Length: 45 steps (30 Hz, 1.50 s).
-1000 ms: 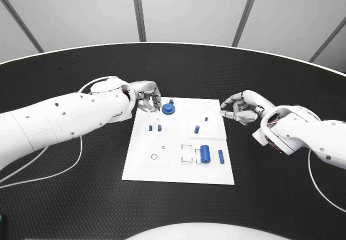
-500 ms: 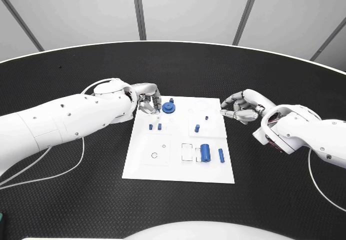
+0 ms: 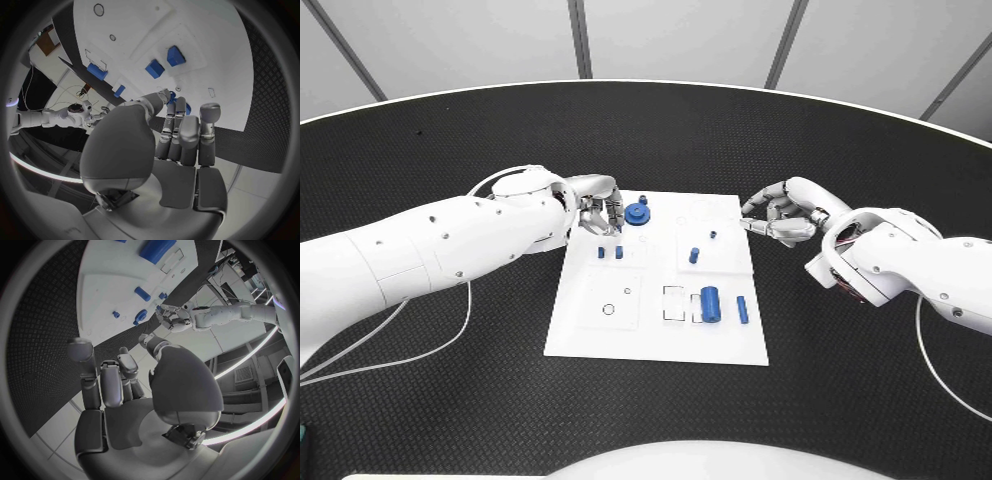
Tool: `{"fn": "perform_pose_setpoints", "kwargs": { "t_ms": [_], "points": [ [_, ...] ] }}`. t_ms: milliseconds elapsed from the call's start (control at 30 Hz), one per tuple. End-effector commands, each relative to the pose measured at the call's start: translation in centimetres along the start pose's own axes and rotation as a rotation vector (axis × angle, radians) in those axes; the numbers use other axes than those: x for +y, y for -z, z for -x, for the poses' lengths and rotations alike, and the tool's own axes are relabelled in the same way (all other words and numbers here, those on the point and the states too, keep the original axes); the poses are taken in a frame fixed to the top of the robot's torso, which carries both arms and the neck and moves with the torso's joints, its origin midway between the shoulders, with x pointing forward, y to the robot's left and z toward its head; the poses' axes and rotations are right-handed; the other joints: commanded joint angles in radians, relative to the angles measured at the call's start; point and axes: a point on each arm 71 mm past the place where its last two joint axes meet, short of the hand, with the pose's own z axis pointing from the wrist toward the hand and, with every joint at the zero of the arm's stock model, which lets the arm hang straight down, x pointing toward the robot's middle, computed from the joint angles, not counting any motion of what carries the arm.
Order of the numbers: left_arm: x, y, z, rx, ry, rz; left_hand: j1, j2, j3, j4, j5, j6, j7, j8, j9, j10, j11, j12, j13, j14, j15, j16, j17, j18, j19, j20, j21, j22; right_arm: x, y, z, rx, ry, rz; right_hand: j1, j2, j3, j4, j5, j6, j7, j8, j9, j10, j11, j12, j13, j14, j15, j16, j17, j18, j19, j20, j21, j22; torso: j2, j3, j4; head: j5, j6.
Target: Assemble the parts on the task board
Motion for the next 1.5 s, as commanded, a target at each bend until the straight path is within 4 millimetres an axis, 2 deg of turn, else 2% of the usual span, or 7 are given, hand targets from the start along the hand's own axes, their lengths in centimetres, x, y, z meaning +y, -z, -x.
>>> {"fn": "perform_pose_setpoints", "kwargs": {
  "t_ms": [33, 267, 700, 1267, 1500],
  "points": [
    [0.12, -0.03, -0.06, 0.001, -0.001, 0.003, -0.001, -0.001, 0.000, -0.008, -0.004, 0.006, 0.002, 0.002, 0.001, 0.009, 0.002, -0.006, 0.001, 0.002, -0.003, -0.002, -0.002, -0.010, 0.006, 0.001, 0.001, -0.001, -0.01, 0.01, 0.01, 0.000, 0.000, 0.000, 0.007, -0.001, 0.006, 0.000, 0.005, -0.008, 0.002, 0.005, -0.001, 0.004, -0.003, 0.002, 0.001, 0.046, -0.007, -0.004, 0.024, 0.016, 0.001, -0.002, -0.003, -0.001, 0.000, -0.0002, -0.0004, 0.001, -0.001],
    [0.45, -0.02, -0.08, 0.001, -0.002, 0.012, 0.000, -0.001, 0.001, -0.009, -0.004, 0.006, 0.002, 0.002, 0.001, 0.009, 0.002, -0.007, 0.001, 0.002, -0.003, -0.002, -0.002, -0.010, 0.006, 0.000, 0.002, 0.000, -0.02, 0.02, 0.01, 0.000, 0.000, -0.001, 0.007, -0.001, 0.006, 0.000, 0.005, -0.008, 0.002, 0.005, -0.001, 0.004, -0.003, 0.002, 0.001, 0.046, -0.007, -0.004, 0.024, 0.016, 0.001, -0.002, -0.003, -0.001, 0.000, -0.0001, 0.0009, 0.000, -0.001],
    [0.34, -0.39, -0.27, 0.008, -0.005, 0.014, 0.002, -0.001, 0.001, -0.010, -0.004, 0.007, 0.002, 0.001, 0.001, 0.009, 0.002, -0.007, 0.001, 0.001, -0.004, -0.003, -0.003, -0.010, 0.006, 0.000, 0.002, 0.000, 0.00, 0.07, 0.01, 0.001, 0.000, 0.000, 0.007, -0.001, 0.006, 0.000, 0.005, -0.008, 0.002, 0.005, -0.001, 0.004, -0.003, 0.002, 0.001, 0.046, -0.007, -0.004, 0.024, 0.016, 0.001, -0.002, -0.003, -0.001, 0.001, 0.0001, -0.0015, 0.000, -0.003],
    [0.57, -0.73, -0.64, 0.023, -0.014, 0.027, 0.005, 0.000, 0.003, -0.012, -0.004, 0.007, 0.003, 0.000, 0.001, 0.010, 0.002, -0.009, 0.002, 0.000, -0.004, -0.004, -0.005, -0.010, 0.007, 0.000, 0.002, 0.000, -0.01, 0.18, 0.05, 0.000, -0.001, -0.001, 0.007, -0.001, 0.006, 0.000, 0.005, -0.008, 0.002, 0.005, -0.001, 0.004, -0.003, 0.002, 0.001, 0.046, -0.007, -0.004, 0.024, 0.016, 0.001, -0.002, -0.003, -0.001, 0.000, 0.0007, 0.0005, -0.004, -0.009],
    [0.69, -0.68, -0.65, 0.023, -0.016, 0.029, 0.005, 0.000, 0.003, -0.012, -0.004, 0.007, 0.003, 0.000, 0.001, 0.010, 0.002, -0.009, 0.002, 0.000, -0.004, -0.004, -0.005, -0.010, 0.007, 0.000, 0.002, 0.000, -0.01, 0.18, 0.05, 0.000, -0.001, 0.000, 0.007, -0.001, 0.006, 0.000, 0.005, -0.008, 0.002, 0.005, -0.001, 0.004, -0.003, 0.002, 0.001, 0.046, -0.007, -0.004, 0.024, 0.016, 0.001, -0.002, -0.003, -0.001, 0.000, -0.0003, 0.0002, -0.002, -0.010]
  ]
}}
